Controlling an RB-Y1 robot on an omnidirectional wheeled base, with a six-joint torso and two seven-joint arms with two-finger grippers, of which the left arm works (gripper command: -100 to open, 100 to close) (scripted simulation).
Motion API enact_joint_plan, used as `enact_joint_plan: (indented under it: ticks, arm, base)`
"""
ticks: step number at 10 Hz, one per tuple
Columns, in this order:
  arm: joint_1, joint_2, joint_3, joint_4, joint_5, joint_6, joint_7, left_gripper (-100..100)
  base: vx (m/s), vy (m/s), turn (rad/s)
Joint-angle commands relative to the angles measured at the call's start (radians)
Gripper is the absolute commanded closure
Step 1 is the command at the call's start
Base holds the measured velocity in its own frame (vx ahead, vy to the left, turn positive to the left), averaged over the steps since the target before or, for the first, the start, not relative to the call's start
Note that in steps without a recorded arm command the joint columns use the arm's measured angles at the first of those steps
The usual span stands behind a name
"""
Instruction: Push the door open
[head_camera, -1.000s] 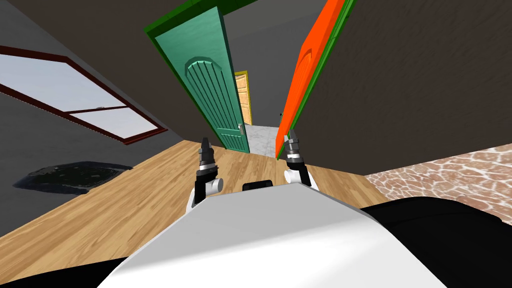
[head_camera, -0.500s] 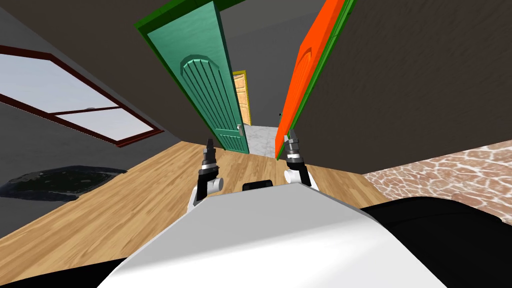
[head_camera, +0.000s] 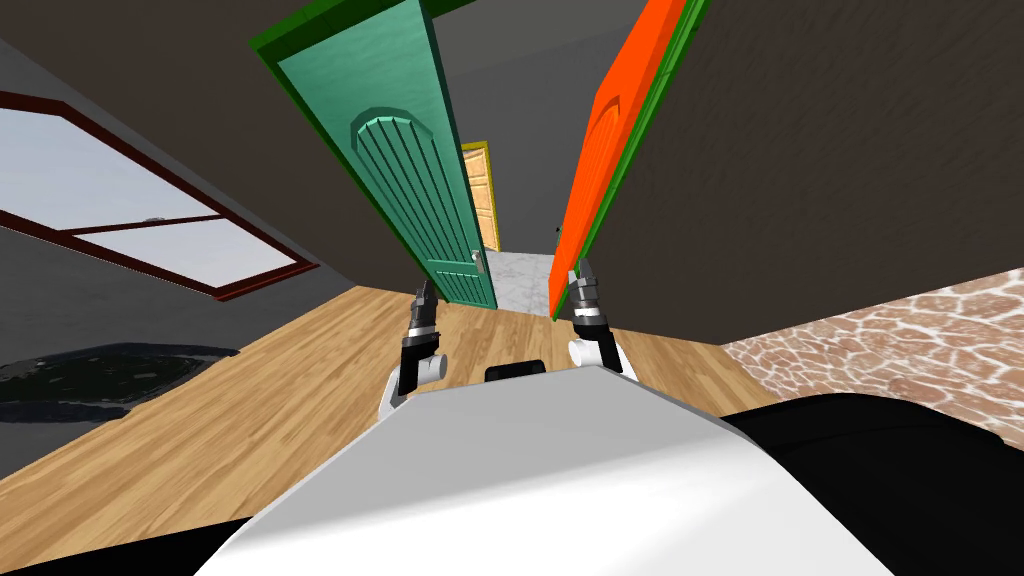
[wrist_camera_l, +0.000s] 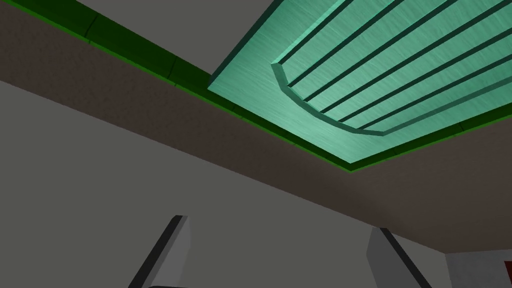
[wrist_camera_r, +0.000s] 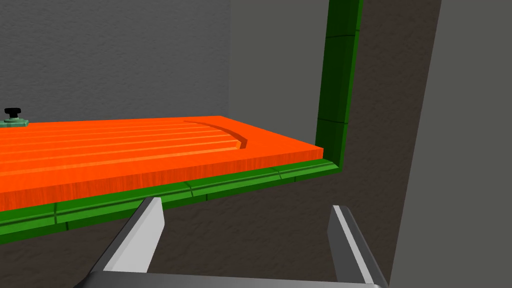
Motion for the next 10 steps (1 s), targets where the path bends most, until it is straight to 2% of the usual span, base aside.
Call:
enact_joint_plan:
  ticks: [1,3,4,5,6,8,9,10]
  arm:
    - [-0.003,0.004,0.002,0.012,-0.005,-0.002,-0.035,-100]
    - [-0.021,0.016,0.010,0.055,-0.022,-0.007,-0.097,-100]
    - [-0.021,0.016,0.010,0.055,-0.022,-0.007,-0.113,-100]
    - [-0.031,0.023,0.014,0.079,-0.031,-0.010,-0.149,-100]
    - [-0.031,0.023,0.014,0.079,-0.031,-0.010,-0.154,-100]
    - [-0.050,0.036,0.022,0.126,-0.049,-0.015,-0.220,-100]
    - [-0.050,0.036,0.022,0.126,-0.049,-0.015,-0.236,-100]
    - [-0.060,0.043,0.026,0.149,-0.059,-0.017,-0.273,-100]
  base:
    - [0.052,0.011,-0.022]
    - [0.059,0.018,-0.058]
    - [0.047,0.014,-0.027]
    - [0.047,0.015,-0.055]
    - [0.034,0.012,-0.027]
    - [0.051,0.015,-0.068]
    - [0.051,0.018,-0.026]
    - [0.055,0.017,-0.052]
